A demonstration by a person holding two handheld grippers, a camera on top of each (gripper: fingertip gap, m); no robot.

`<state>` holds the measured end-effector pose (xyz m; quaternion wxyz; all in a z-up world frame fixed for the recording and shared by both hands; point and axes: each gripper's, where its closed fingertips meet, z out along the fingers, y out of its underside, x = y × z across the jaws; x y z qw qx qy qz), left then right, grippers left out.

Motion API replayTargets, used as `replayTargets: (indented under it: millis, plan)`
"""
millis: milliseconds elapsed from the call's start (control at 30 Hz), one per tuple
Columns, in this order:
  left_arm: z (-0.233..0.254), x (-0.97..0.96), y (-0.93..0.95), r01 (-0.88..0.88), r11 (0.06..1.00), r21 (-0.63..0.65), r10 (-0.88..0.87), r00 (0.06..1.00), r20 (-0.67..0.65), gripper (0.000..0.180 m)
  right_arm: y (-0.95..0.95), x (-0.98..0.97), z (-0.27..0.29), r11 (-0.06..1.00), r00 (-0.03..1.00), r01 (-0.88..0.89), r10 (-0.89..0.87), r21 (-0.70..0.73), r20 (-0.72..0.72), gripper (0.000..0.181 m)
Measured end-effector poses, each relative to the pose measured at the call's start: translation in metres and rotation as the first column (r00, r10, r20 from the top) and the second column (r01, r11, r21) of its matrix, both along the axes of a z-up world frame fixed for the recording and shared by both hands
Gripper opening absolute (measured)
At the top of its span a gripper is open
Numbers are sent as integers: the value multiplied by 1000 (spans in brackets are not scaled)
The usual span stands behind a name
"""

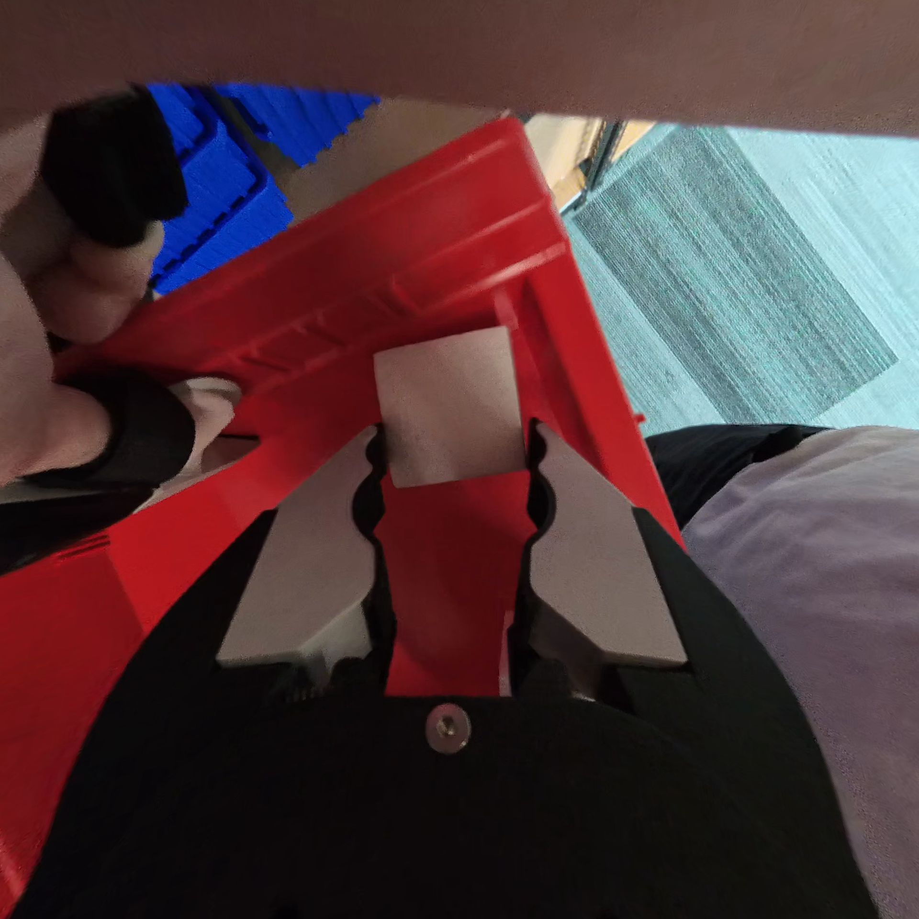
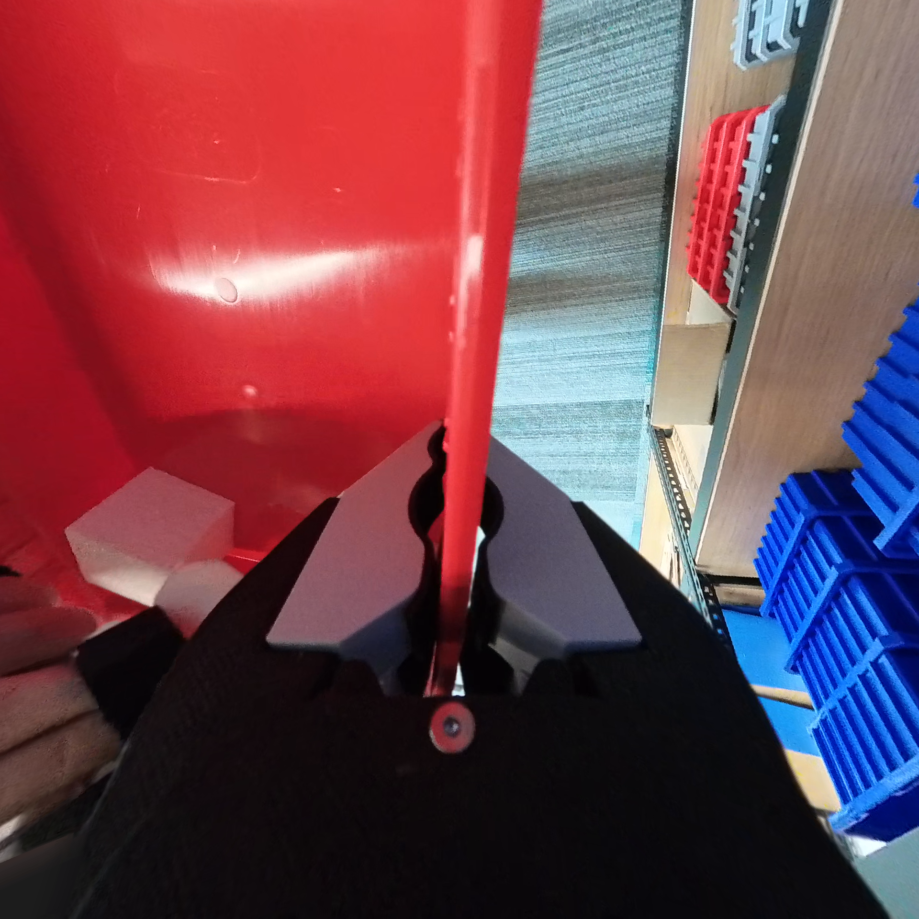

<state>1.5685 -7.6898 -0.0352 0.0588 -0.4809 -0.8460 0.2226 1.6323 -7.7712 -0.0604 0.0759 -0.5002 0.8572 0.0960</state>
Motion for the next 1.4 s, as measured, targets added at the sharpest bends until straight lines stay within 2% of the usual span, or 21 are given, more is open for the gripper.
replayTargets:
  millis: [33, 133, 233, 400, 500, 567, 600, 633, 667, 733, 767, 833, 867, 967, 1133, 1267, 1333, 1400]
  plan:
    - [0, 0, 0, -4, 1000, -4, 4, 1000, -10, 55, 0, 3, 0, 1000, 1000, -5, 5, -5, 4, 2]
    - [5, 14, 4, -49, 999, 10, 49, 998, -39, 55, 2, 12, 0, 999, 999, -39, 39, -7, -4, 1]
    - [35, 39, 15, -125, 992, -13, 121, 980, -159, 55, 7, 30, 0, 997, 997, -73, 73, 12, -4, 2]
    - [154, 106, 61, -270, 945, -185, 155, 866, -475, 55, 18, 81, 5, 987, 987, -162, 162, 10, -7, 2]
    - [223, 211, 113, -440, 848, -295, 255, 827, -502, 55, 27, 112, 11, 978, 978, -208, 208, 4, -2, 2]
    - [257, 327, 161, -595, 712, -372, 440, 791, -425, 55, 30, 126, 18, 975, 975, -221, 221, -6, -9, 1]
    - [274, 401, 191, -674, 599, -431, 569, 738, -363, 55, 31, 133, 22, 974, 974, -226, 226, -20, -13, 1]
    - [291, 480, 227, -738, 472, -482, 705, 644, -296, 55, 31, 139, 27, 974, 974, -226, 226, -31, -17, 2]
    - [305, 558, 270, -789, 355, -501, 828, 514, -224, 54, 31, 145, 31, 974, 976, -219, 218, -48, -28, 1]
    - [335, 704, 363, -841, 101, -532, 975, 192, -117, 54, 31, 157, 42, 975, 979, -204, 200, -90, -50, 2]
    - [338, 761, 402, -869, 32, -493, 994, 79, -75, 54, 32, 163, 48, 974, 981, -193, 188, -116, -55, 1]
    - [330, 855, 458, -933, -84, -349, 996, -82, -20, 55, 36, 178, 58, 976, 989, -145, 137, -163, -56, 2]
    - [326, 901, 480, -936, -145, -321, 988, -152, -3, 55, 41, 185, 62, 977, 992, -120, 113, -178, -49, 2]
    - [299, 1013, 520, -930, -254, -265, 958, -280, 65, 55, 64, 211, 74, 982, 999, -46, 45, -184, -10, 3]
    - [251, 1108, 525, -941, -303, -147, 945, -317, 80, 55, 104, 251, 98, 988, 997, 37, -26, -153, 68, 2]
    - [220, 1128, 525, -954, -297, -34, 949, -299, 105, 56, 125, 269, 114, 986, 994, 52, -36, -158, 101, 1]
    - [216, 1131, 522, -964, -262, -48, 959, -266, 96, 64, 130, 277, 124, 983, 992, 44, -22, -178, 123, 1]
    - [230, 1126, 517, -964, -242, -112, 968, -247, 31, 85, 134, 283, 132, 980, 989, 46, -17, -193, 147, 2]
